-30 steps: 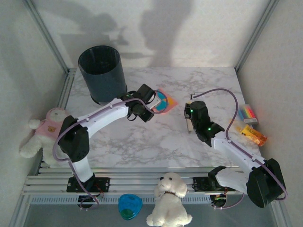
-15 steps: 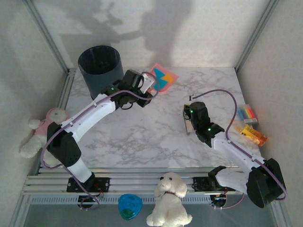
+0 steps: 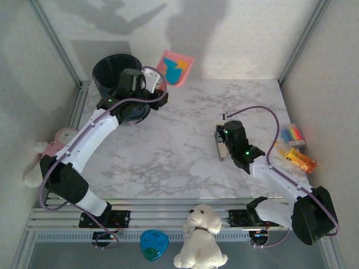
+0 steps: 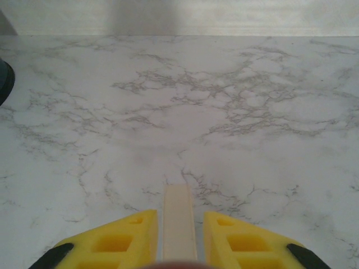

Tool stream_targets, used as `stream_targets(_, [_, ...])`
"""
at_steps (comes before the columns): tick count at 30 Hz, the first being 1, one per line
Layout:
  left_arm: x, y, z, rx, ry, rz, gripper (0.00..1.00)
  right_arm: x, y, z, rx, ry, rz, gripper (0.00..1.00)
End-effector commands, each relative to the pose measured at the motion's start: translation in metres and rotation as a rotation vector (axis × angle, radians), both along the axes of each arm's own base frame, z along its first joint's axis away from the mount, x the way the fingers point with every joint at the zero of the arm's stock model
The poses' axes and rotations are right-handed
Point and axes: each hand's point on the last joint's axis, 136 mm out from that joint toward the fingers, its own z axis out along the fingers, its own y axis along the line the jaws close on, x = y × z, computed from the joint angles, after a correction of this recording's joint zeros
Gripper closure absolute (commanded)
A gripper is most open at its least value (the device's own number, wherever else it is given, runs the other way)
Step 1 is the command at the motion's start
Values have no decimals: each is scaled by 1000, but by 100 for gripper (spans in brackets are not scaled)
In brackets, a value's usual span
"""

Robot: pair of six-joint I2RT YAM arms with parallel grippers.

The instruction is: Sweep away the paper scraps from the table

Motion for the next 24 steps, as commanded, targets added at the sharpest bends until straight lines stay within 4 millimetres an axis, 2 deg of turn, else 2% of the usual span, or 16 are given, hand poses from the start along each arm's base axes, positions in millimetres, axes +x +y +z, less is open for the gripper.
stream_targets(1, [3, 7, 46, -142, -66, -6, 100, 5, 1, 8, 25, -22, -7, 100])
stream_targets(12, [18, 41, 69, -357, -41, 18, 100, 4, 1, 9, 22, -18, -6, 100])
stream_targets(24, [40, 68, 69, -538, 66, 67, 100, 4, 1, 9, 23, -14, -7, 100])
